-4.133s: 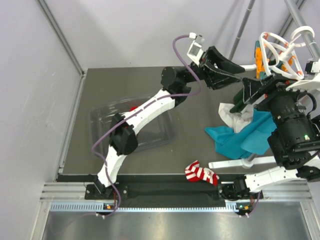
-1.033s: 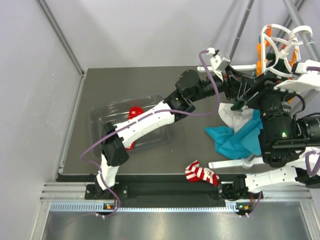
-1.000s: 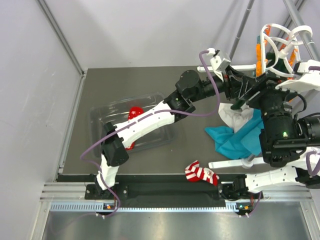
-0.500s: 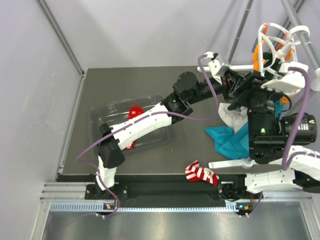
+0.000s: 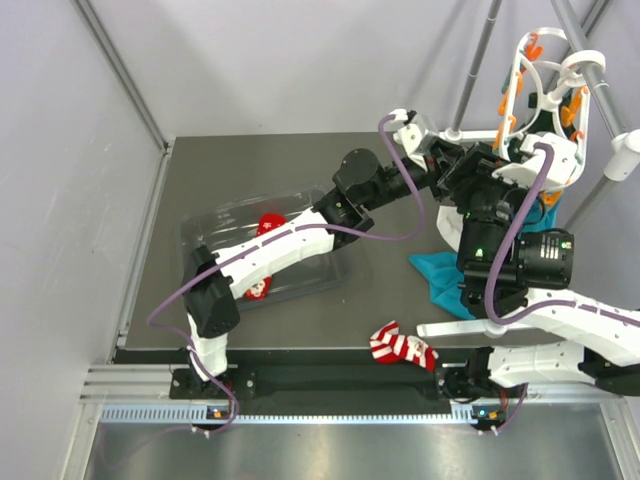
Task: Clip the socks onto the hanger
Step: Open the clamp at the hanger.
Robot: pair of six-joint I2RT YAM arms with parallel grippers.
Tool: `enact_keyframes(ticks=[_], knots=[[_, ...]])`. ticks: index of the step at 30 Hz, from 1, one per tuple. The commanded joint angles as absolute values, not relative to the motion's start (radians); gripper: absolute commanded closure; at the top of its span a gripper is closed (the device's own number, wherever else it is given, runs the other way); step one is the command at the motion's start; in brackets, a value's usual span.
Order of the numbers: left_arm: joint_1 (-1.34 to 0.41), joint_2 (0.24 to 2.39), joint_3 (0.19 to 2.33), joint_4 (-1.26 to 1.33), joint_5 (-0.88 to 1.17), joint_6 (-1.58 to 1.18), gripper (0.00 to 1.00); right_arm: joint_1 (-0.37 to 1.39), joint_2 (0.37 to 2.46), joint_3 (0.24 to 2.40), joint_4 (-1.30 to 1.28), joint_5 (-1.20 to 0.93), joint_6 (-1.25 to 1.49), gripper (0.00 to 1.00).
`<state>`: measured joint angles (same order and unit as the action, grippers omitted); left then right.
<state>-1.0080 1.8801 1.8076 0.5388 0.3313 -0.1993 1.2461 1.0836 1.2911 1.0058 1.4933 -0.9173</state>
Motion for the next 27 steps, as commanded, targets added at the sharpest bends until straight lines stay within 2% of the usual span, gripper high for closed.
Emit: enact_keyframes(ticks=[1,5,6,7,8,14,18,27], knots=[[-1.005,1.836,1.784,0.569,0.333,-0.187,1.0,1.213,1.121,1.282,1.071,1.678,-0.968,0.34],[-0.994,1.839,1.77,0.591,0.336,-0.192,1.0,1.218,1.15,1.308,1.126,1.719,-1.041,0.31],[-0.993,1.841,1.769,0.598,0.333,-0.189,1.0,1.221,1.154,1.315,1.165,1.736,-1.13,0.31],[-0.991,1.839,1.763,0.607,0.331,-0.186,1.0,1.221,1.155,1.319,1.227,1.771,-1.203,0.3],[-0.991,1.839,1.749,0.62,0.328,-0.177,1.0,1.227,1.158,1.321,1.467,1.788,-1.403,0.3],[-0.989,1.848,1.727,0.713,0.331,-0.185,1.0,1.391,1.02,1.315,1.378,1.796,-1.222,0.38],[-0.989,1.858,1.729,0.747,0.344,-0.204,1.0,1.375,1.057,1.315,1.336,1.795,-1.253,0.35],[-0.989,1.819,1.672,0.756,0.334,-0.141,1.0,1.353,1.032,1.246,1.423,1.793,-1.272,0.33]])
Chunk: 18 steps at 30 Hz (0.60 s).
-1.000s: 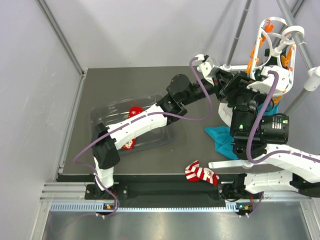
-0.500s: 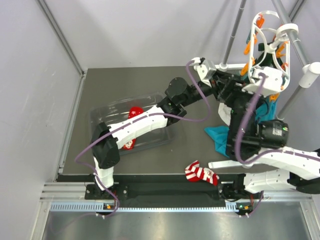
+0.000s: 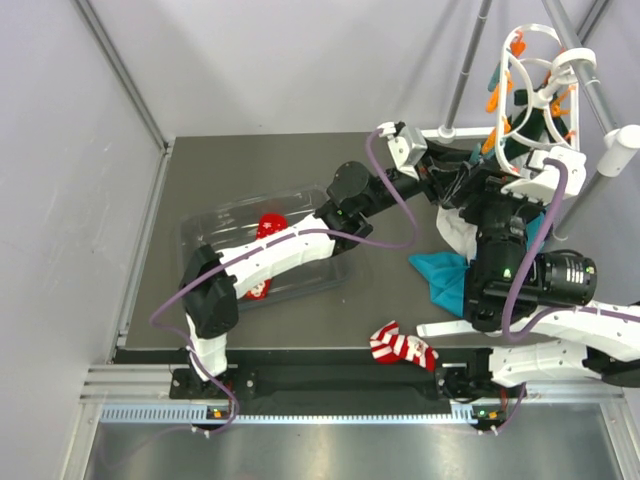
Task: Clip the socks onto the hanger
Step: Open the clamp at the hanger.
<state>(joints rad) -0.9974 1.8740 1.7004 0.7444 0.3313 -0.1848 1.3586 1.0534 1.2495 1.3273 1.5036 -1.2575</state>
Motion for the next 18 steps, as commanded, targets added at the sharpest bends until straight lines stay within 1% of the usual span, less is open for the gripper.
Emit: enact_keyframes(ticks=[1,10,18], knots=[[-0.991,1.812,1.669,0.758,0.33,-0.135,1.0,1.353,1.022,1.236,1.427,1.793,-1.27,0.32],[-0.991,1.781,1.66,0.764,0.341,-0.12,1.0,1.39,0.993,1.27,1.443,1.79,-1.226,0.31],[-0.997,1.77,1.681,0.773,0.391,-0.13,1.0,1.42,0.997,1.328,1.454,1.782,-1.193,0.3]])
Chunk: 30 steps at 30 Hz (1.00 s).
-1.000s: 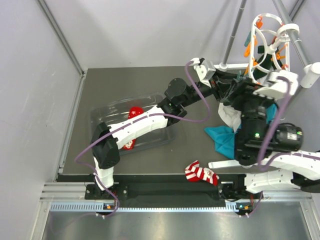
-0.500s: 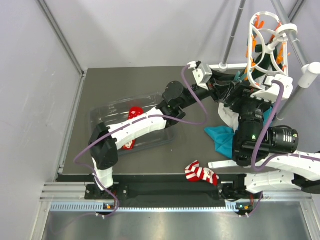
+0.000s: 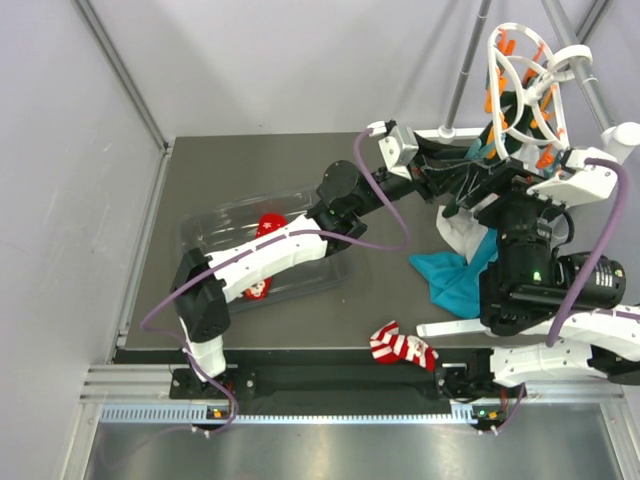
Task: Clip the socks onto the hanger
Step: Open the clamp at the hanger.
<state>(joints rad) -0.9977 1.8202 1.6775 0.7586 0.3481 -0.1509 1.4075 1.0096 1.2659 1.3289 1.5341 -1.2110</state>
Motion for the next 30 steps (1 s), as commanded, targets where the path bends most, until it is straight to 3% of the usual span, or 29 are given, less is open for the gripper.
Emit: enact_keyframes(ticks=[1,14,24,30], knots=[[-0.999,1.772,1.681,0.773,0.396,-0.13,1.0,1.431,0.997,1.335,1.456,1.781,-1.183,0.29],[-1.034,1.776,1.717,0.765,0.391,-0.118,1.0,1.509,1.019,1.402,1.437,1.772,-1.123,0.26],[-1.063,1.749,1.697,0.744,0.377,-0.084,1.0,1.427,1.068,1.378,1.333,1.72,-1.045,0.38],[-1.066,1.746,1.698,0.721,0.376,-0.069,1.0,1.373,1.095,1.373,1.338,1.726,-1.058,0.39]])
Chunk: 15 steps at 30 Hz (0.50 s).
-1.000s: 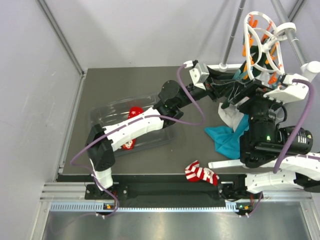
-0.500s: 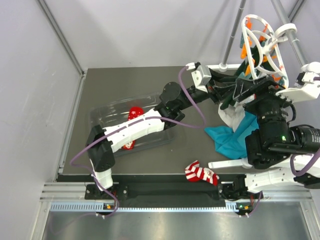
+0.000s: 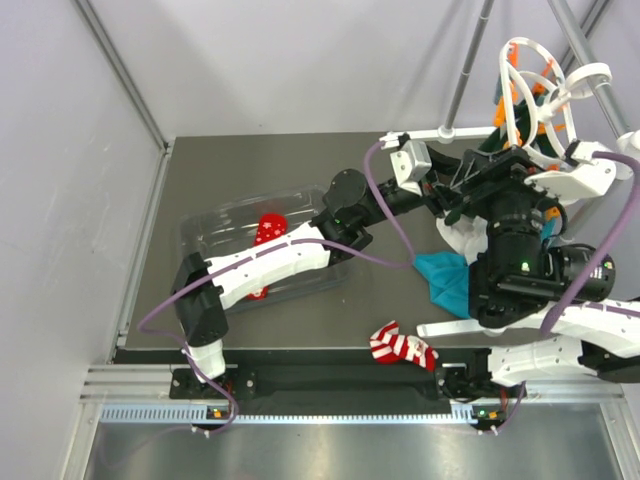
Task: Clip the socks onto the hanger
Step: Open the clamp at the hanger.
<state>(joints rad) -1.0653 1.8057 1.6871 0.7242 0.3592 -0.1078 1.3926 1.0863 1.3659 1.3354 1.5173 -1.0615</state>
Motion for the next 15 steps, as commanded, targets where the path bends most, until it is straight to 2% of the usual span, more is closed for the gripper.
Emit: enact_keyframes(ticks=[1,5,15], knots=[[-1.066,1.747,1.703,0.718,0.376,-0.063,1.0,1.373,1.1,1.376,1.341,1.729,-1.081,0.39],[-1.065,1.759,1.723,0.698,0.37,-0.06,1.0,1.374,1.089,1.365,1.433,1.747,-1.173,0.39],[-1.065,1.772,1.733,0.684,0.364,-0.061,1.0,1.385,1.0,1.278,1.407,1.755,-1.151,0.39]])
